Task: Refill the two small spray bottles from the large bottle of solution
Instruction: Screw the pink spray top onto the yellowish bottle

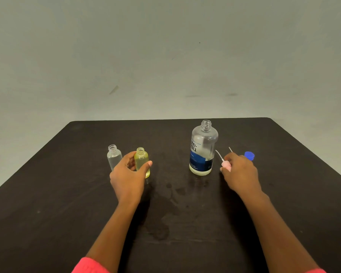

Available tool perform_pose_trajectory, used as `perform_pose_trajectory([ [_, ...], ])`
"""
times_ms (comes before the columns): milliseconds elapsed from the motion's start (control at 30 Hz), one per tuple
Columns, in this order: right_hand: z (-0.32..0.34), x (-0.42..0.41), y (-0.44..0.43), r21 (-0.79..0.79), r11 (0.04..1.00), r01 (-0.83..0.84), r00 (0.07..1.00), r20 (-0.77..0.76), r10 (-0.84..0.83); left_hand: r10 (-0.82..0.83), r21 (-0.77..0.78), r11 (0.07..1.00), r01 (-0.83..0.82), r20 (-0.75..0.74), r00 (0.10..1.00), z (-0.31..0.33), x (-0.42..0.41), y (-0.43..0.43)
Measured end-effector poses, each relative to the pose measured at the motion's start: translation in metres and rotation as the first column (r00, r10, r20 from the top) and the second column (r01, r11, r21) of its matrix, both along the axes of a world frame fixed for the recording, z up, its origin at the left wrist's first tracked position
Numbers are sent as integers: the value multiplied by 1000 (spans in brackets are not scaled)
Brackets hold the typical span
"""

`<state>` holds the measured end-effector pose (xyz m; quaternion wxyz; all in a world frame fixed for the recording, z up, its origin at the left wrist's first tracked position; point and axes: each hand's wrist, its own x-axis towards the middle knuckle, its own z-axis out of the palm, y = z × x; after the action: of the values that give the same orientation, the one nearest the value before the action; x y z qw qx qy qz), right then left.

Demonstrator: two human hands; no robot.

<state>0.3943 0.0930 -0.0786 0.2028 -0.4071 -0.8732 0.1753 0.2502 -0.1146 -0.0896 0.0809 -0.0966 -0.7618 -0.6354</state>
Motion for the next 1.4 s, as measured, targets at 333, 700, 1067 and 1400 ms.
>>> perform_pose_trajectory([
  [333, 19, 1, -1, -55, 991, 121, 727, -675, -127, -11, 12, 1000, 11, -6, 1000, 2, 2, 0],
  [700, 36, -11, -56, 239, 962, -130, 406, -873, 271, -29, 49, 998, 29, -11, 1000, 5, 5, 1],
  [1067, 17, -21, -72, 475, 862, -178, 517, -700, 493, -58, 46, 997, 59, -29, 998, 8, 12, 3],
  [1400, 15, -21, -81, 471, 860, -195, 485, -716, 502, -100, -10, 995, 99, -106, 989, 6, 20, 9],
])
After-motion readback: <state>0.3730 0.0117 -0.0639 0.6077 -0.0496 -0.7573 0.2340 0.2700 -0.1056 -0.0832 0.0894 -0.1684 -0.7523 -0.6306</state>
